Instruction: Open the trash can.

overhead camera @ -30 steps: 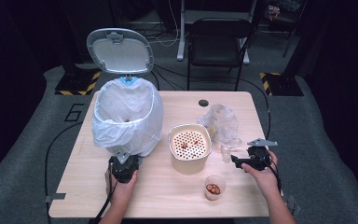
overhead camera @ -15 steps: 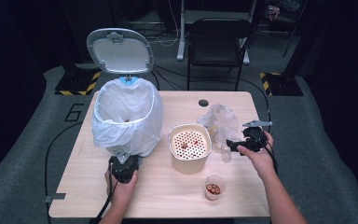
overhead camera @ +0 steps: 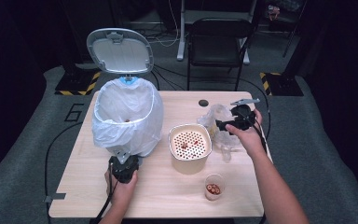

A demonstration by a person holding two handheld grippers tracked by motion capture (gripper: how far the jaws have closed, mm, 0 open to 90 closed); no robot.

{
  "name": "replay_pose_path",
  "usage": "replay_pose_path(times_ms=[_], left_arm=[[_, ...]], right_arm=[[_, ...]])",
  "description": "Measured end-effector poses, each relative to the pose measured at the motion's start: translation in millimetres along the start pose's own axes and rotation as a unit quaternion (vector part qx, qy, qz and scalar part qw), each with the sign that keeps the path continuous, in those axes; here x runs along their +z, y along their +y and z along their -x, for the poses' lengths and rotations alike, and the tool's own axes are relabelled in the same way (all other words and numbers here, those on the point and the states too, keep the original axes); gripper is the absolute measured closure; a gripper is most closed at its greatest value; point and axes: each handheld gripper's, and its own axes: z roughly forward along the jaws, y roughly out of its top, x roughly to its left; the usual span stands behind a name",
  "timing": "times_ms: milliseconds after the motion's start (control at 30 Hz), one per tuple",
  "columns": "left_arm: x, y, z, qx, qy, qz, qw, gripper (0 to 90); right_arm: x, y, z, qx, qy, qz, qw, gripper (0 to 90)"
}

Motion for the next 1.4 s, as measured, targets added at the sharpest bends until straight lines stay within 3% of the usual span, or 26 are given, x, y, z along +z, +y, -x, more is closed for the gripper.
replay_pose_path(times_ms=[267,433,733,833,1067,1400], left_arm=[[0.0,0.0,0.0,0.000,0.000,0.000,1.0000,63.5],[-0.2,0.0,-0.3,0.003,-0.001,-0.001,1.0000,63.6],[-0.1,-0.1,-0.1,0.002,0.001,0.000,1.0000,63.5],[-0.3,-0.1,-0.3,0.003,0.000,-0.001,1.0000,63.5],[-0.3,-0.1,-0.3,0.002,-0.001,-0.001,1.0000,63.5],[-1.1,0.2,-1.0,0.008,0.007,0.001,0.9999,63.5]], right_arm=[[16.9,28.6,-5.9,0.015,-0.003,0.000,0.9999,0.0],[29.0,34.9,-9.8,0.007,-0.013,-0.011,0.9998,0.0],[37.2,50.3,-11.0,0.010,-0.020,0.001,0.9998,0.0],[43.8,53.6,-11.5,0.011,-0.027,-0.006,0.9996,0.0],[62.0,48.0,-11.7,0.004,-0.028,-0.033,0.9991,0.0],[79.9,10.5,-5.0,0.002,-0.016,-0.068,0.9975,0.0]])
